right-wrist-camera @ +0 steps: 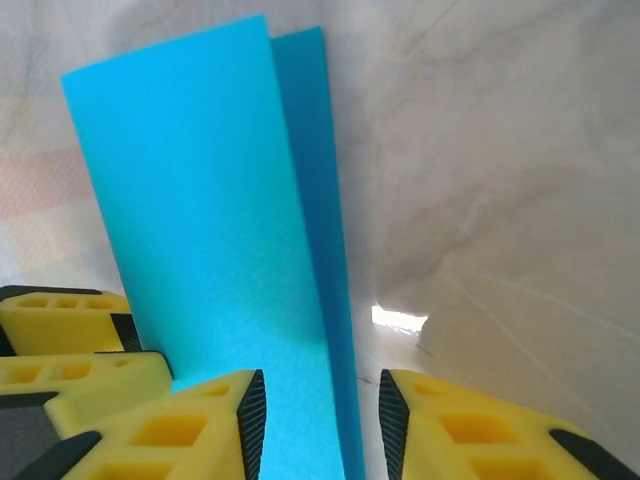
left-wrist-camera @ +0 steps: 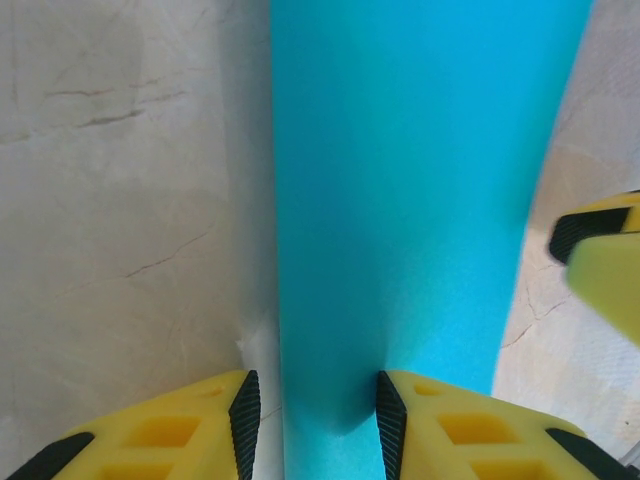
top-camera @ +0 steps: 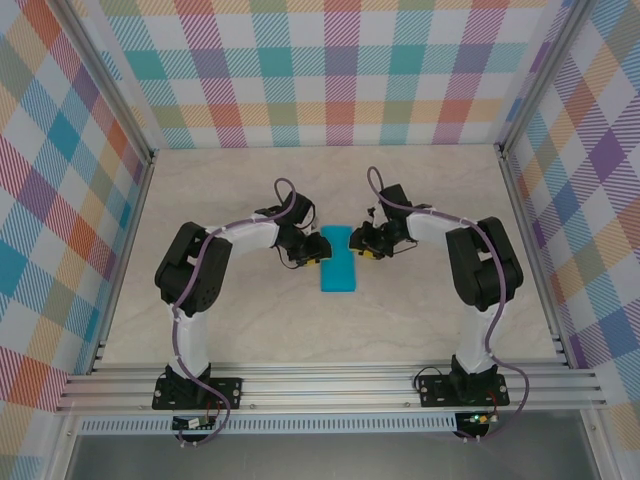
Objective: Fold a paper plane with a square sheet of paper (fold left side to right side)
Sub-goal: First fold in half a square sheet of paper at the center of the table.
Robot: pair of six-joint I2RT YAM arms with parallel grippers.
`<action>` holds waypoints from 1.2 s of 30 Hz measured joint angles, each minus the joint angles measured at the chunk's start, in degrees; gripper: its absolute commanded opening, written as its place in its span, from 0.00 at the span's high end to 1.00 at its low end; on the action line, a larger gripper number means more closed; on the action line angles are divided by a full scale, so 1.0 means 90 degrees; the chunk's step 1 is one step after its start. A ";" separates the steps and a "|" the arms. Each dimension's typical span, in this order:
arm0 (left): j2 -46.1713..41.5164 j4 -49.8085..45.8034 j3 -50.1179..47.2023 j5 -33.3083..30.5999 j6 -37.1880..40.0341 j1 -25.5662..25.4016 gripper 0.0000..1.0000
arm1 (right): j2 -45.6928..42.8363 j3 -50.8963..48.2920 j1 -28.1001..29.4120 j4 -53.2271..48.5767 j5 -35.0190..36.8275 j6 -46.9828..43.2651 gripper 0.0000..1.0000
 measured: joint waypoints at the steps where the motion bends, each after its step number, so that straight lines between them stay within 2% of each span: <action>1: 0.0029 -0.0034 0.0027 0.0000 0.0022 -0.0007 0.63 | -0.0078 0.0000 -0.0036 -0.0046 0.0100 -0.0046 0.61; 12: 0.0121 -0.0236 0.0170 -0.0112 0.0087 -0.0049 0.61 | -0.0488 -0.0277 -0.0296 -0.0238 0.0668 -0.0204 0.60; 30: 0.0146 -0.0291 0.0233 -0.0236 -0.0172 -0.0083 0.61 | -0.0488 -0.0316 -0.0294 -0.0255 0.0646 -0.0206 0.60; 36: 0.0160 -0.0338 0.0257 -0.0240 -0.0172 -0.0083 0.61 | -0.0488 -0.0376 -0.0294 -0.0165 0.0245 -0.0231 0.70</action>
